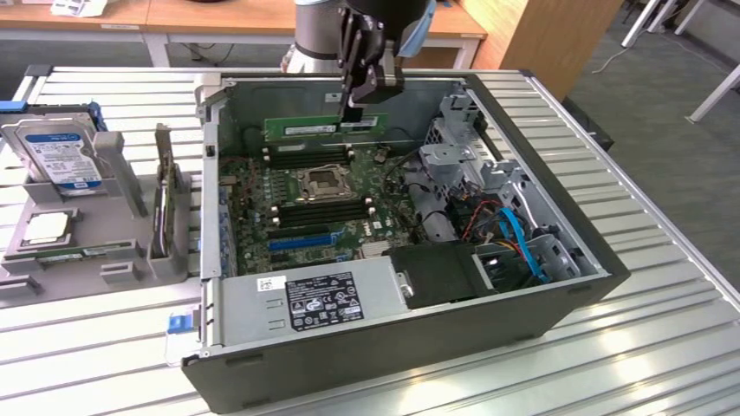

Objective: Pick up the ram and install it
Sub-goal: 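Pick up the ram and move it above insertion slot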

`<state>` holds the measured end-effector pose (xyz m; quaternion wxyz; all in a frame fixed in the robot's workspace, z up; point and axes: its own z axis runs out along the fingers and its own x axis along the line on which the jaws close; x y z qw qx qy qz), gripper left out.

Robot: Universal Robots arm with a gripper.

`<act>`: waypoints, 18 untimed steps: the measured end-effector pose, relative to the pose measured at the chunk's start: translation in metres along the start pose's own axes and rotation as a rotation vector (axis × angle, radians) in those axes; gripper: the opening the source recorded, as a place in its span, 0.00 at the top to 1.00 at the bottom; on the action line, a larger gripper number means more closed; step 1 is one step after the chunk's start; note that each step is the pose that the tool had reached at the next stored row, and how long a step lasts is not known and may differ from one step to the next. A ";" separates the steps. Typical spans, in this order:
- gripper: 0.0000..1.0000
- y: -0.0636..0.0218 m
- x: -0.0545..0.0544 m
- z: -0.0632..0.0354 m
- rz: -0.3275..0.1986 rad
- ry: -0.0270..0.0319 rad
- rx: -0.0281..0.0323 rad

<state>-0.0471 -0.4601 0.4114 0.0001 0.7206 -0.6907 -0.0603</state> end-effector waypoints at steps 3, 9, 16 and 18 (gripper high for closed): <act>0.88 -0.0001 0.000 0.0000 0.000 0.0000 0.0000; 0.88 -0.0003 -0.001 0.0005 0.000 0.0000 0.0000; 0.88 -0.0008 -0.011 0.0025 0.000 0.0000 0.0000; 0.88 -0.0010 -0.015 0.0032 0.001 -0.0002 0.0001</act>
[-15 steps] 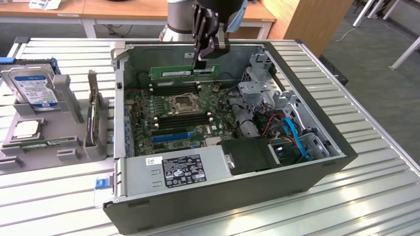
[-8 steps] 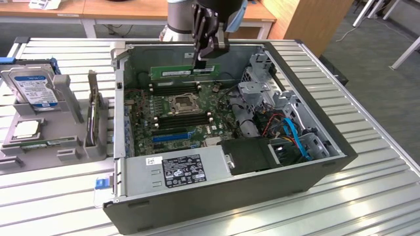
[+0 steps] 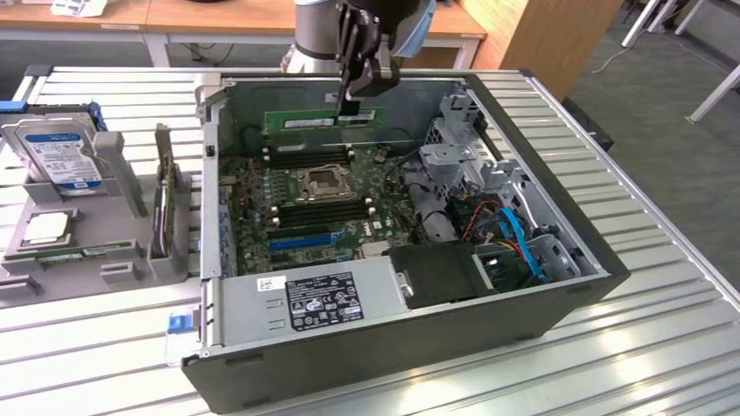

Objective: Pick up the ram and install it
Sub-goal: 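Pick up the ram and move it above insertion slot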

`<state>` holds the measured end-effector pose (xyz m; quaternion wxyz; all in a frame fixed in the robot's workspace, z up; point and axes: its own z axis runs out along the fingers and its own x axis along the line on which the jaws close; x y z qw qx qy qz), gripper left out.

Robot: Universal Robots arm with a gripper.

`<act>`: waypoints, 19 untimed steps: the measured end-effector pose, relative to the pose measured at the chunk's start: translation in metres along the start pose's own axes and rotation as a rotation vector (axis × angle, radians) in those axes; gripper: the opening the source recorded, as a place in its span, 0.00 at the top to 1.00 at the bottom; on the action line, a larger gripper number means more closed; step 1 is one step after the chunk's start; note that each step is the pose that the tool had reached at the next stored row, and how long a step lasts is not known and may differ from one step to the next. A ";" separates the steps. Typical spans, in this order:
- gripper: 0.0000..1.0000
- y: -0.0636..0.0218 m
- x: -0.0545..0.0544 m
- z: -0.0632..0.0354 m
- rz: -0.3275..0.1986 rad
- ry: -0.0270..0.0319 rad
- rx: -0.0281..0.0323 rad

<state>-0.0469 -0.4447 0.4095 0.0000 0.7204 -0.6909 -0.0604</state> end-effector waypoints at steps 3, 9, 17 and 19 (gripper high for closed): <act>0.88 -0.0003 -0.006 0.0007 0.000 0.0001 0.0001; 0.88 -0.0009 -0.017 0.0023 0.001 -0.0001 0.0001; 0.88 -0.0014 -0.027 0.0034 0.002 0.0000 0.0001; 0.88 -0.0014 -0.027 0.0034 0.002 -0.0001 0.0002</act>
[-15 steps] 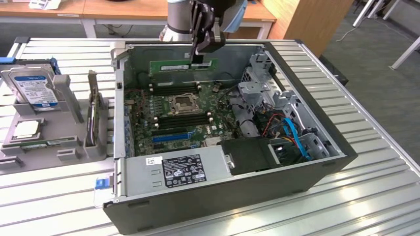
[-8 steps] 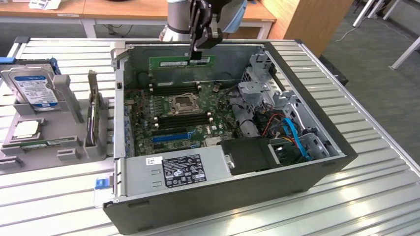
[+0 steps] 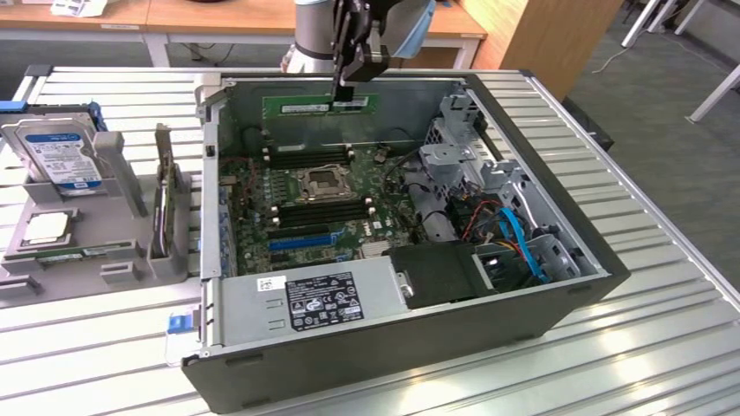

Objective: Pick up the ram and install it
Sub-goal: 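Pick up the ram and move it above insertion slot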

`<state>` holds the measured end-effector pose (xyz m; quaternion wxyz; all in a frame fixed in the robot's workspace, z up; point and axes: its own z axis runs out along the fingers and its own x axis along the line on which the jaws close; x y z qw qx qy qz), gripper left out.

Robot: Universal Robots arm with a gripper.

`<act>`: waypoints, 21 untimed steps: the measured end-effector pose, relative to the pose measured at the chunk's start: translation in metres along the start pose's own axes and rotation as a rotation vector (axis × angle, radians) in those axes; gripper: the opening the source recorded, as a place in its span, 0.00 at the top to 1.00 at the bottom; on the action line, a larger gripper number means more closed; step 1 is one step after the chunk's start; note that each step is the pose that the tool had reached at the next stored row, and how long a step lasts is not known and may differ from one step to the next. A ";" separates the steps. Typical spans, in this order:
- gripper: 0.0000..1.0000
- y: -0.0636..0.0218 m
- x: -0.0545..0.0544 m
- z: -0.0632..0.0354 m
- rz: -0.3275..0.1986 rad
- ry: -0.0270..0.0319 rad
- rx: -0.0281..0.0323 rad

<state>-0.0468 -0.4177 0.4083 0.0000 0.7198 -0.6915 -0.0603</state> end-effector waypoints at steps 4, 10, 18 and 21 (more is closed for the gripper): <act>0.88 0.0000 0.000 0.0008 0.000 -0.0002 0.0001; 0.88 -0.0006 0.001 0.0082 0.000 -0.0001 0.0000; 0.88 -0.0016 0.002 0.0194 0.000 0.0000 0.0000; 0.88 -0.0019 0.002 0.0228 0.000 0.0000 0.0000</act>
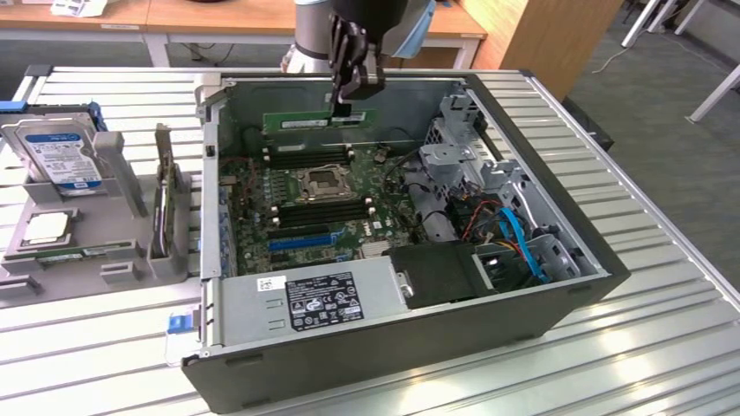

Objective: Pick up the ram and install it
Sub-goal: 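Pick up the ram and move it above insertion slot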

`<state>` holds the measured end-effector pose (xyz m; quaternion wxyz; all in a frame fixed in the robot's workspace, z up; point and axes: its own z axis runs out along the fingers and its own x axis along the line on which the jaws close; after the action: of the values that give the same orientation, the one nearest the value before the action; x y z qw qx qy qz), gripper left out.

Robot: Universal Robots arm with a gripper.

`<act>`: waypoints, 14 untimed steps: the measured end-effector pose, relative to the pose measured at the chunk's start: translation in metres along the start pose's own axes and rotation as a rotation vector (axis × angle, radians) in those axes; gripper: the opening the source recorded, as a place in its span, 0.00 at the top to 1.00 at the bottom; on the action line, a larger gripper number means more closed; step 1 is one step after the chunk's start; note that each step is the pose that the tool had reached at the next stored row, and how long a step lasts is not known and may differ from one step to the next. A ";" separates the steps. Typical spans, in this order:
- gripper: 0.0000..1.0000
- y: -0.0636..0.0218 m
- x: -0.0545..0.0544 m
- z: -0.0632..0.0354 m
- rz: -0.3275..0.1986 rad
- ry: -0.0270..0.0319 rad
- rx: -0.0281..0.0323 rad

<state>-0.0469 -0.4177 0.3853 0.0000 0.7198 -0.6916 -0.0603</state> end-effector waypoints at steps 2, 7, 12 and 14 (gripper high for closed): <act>0.88 -0.0002 0.000 0.0025 0.000 0.0000 0.0000; 0.88 -0.0008 0.001 0.0092 0.000 -0.0002 0.0000; 0.88 -0.0013 0.001 0.0152 0.000 -0.0001 0.0000; 0.88 -0.0014 0.001 0.0166 0.000 0.0001 0.0000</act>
<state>-0.0469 -0.4176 0.3686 0.0001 0.7196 -0.6917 -0.0603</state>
